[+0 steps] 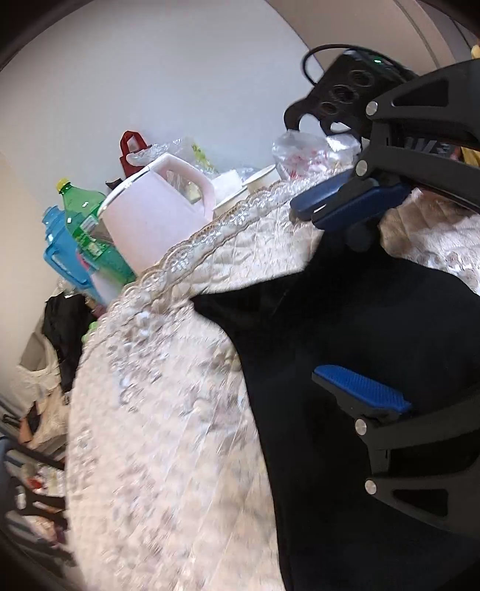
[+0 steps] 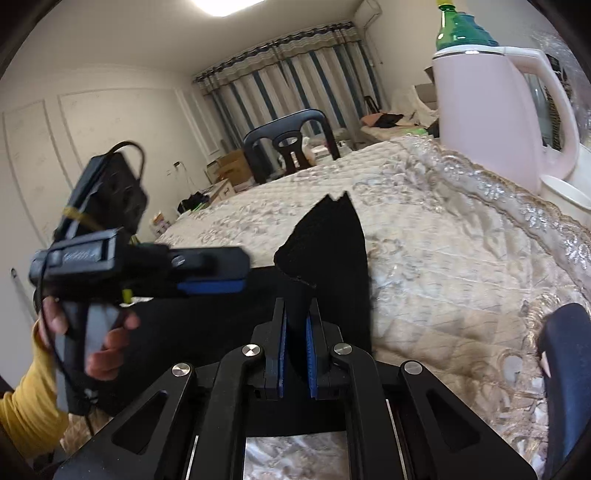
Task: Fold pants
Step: 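Bring the right tool over the folded pants toward the left tool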
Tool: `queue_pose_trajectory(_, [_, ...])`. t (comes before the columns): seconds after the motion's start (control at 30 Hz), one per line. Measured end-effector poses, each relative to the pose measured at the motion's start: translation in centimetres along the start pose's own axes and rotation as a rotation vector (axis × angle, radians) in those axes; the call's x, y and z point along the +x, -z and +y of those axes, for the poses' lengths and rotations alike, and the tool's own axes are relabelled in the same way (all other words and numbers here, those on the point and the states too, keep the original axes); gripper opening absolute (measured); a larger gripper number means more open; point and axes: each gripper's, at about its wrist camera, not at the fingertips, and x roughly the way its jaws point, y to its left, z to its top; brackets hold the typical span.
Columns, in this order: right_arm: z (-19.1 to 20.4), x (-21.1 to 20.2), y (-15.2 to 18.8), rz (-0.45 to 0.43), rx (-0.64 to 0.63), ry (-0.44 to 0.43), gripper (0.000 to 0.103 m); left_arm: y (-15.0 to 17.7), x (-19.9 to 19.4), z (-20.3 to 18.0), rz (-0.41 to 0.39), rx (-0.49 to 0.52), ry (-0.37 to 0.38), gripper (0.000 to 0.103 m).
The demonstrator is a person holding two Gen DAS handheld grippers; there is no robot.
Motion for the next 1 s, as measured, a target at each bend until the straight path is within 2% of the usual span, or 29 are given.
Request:
queue_pose_trajectory(0.17, [1.1,0.2,0.7,0.017,-0.03,-0.032,0.008,-0.5,1.1,1.5,0.019,-0.093,0.094,0.08])
queue_pose_trajectory(0.3, [2.2,0.0,1.1,0.021,-0.066,-0.043,0.008,-0.5,1.1,2.2,0.007,-0.117,0.056,0.08])
queue_pose_trajectory(0.43, [3.2,0.3,1.2,0.025,-0.097,-0.063,0.008,-0.1,1.0,3.3,0.02,-0.165,0.069,0.079])
queue_pose_trajectory(0.57, [3.8,0.8,1.6,0.036,-0.103,-0.08,0.008,0.4,-0.2,3.6,-0.003,-0.167,0.023,0.077])
queue_pose_trajectory(0.67, [4.6,0.6,2.0,0.039,-0.112,-0.099,0.008,0.6,-1.3,3.7,-0.022,-0.15,0.002,0.067])
queue_pose_trajectory(0.7, [4.9,0.7,2.1,0.039,-0.118,-0.102,0.008,0.8,-1.6,3.6,-0.026,-0.141,-0.01,0.06])
queue_pose_trajectory(0.77, [5.3,0.9,2.1,0.039,-0.12,-0.115,0.008,1.0,-2.0,3.4,-0.032,-0.115,-0.039,0.044])
queue_pose_trajectory(0.83, [5.6,1.2,2.0,0.038,-0.122,-0.123,0.008,1.3,-2.5,3.3,-0.045,-0.088,-0.087,0.018])
queue_pose_trajectory(0.9, [6.0,1.2,2.2,0.041,-0.122,-0.132,0.008,1.5,-3.1,3.5,-0.056,-0.078,-0.111,0.011])
queue_pose_trajectory(1.0, [6.7,1.6,2.3,0.05,-0.118,-0.155,0.008,1.9,-4.3,4.3,-0.078,-0.095,-0.11,0.01])
